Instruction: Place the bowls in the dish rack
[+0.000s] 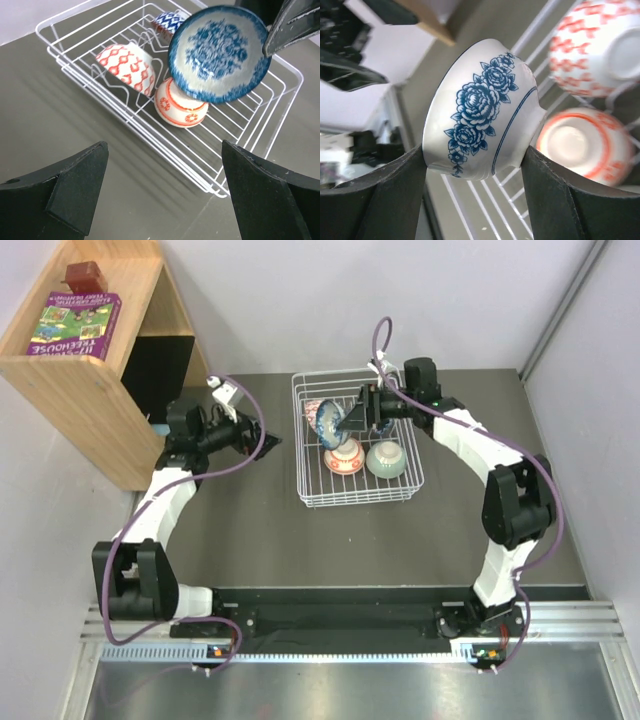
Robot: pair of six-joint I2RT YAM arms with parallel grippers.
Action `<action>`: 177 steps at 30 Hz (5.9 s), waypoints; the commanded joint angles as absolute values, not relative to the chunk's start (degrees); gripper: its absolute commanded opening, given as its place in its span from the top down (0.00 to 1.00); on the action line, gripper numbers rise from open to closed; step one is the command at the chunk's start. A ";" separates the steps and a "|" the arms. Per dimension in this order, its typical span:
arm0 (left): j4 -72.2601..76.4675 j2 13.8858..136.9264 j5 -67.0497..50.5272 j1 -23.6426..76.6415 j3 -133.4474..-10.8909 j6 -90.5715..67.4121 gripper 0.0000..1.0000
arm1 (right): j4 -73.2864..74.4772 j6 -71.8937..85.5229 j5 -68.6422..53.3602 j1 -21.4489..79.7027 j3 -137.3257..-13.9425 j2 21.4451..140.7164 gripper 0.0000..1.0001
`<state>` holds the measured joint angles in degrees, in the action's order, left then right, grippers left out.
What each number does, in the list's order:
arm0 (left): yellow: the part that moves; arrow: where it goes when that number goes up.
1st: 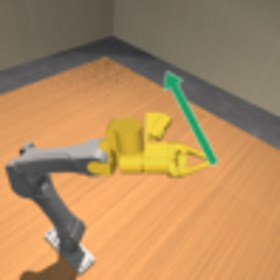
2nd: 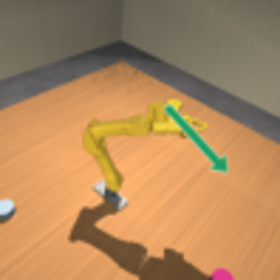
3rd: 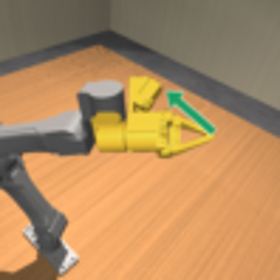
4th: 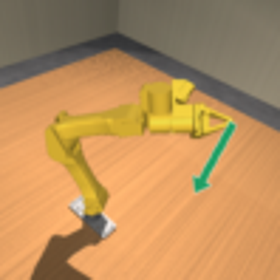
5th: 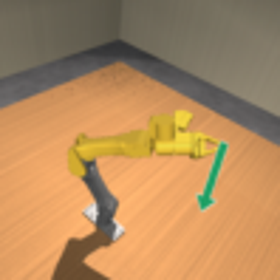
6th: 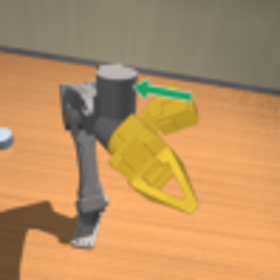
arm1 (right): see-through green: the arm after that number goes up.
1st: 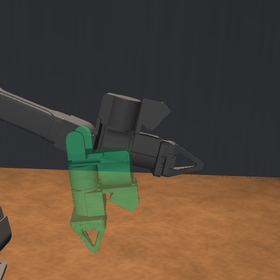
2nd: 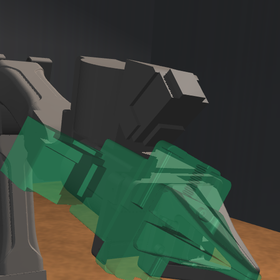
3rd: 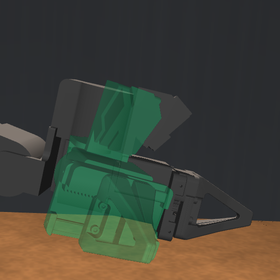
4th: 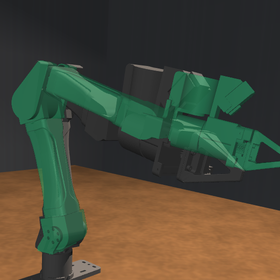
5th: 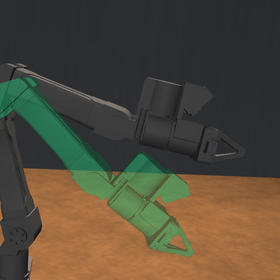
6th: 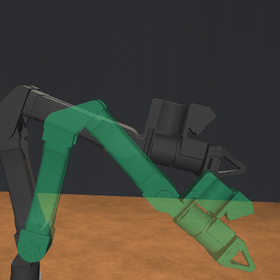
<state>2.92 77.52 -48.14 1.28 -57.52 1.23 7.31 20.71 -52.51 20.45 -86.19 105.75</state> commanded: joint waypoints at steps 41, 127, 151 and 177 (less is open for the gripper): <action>-4.57 67.59 -44.65 -3.60 -48.87 9.75 0.01 | 57.74 -36.03 0.35 39.46 -99.49 100.02 1.00; -6.42 67.68 -46.58 -4.75 -49.13 12.22 0.01 | 63.28 -40.43 -6.15 46.06 -100.02 116.19 0.00; -6.42 68.47 -46.93 -4.92 -49.48 12.13 0.01 | 63.81 -39.90 -11.42 45.18 -105.72 117.77 0.00; -6.24 69.52 -49.39 -4.92 -49.39 12.39 0.01 | 60.29 -39.55 4.04 39.12 -100.37 107.15 0.08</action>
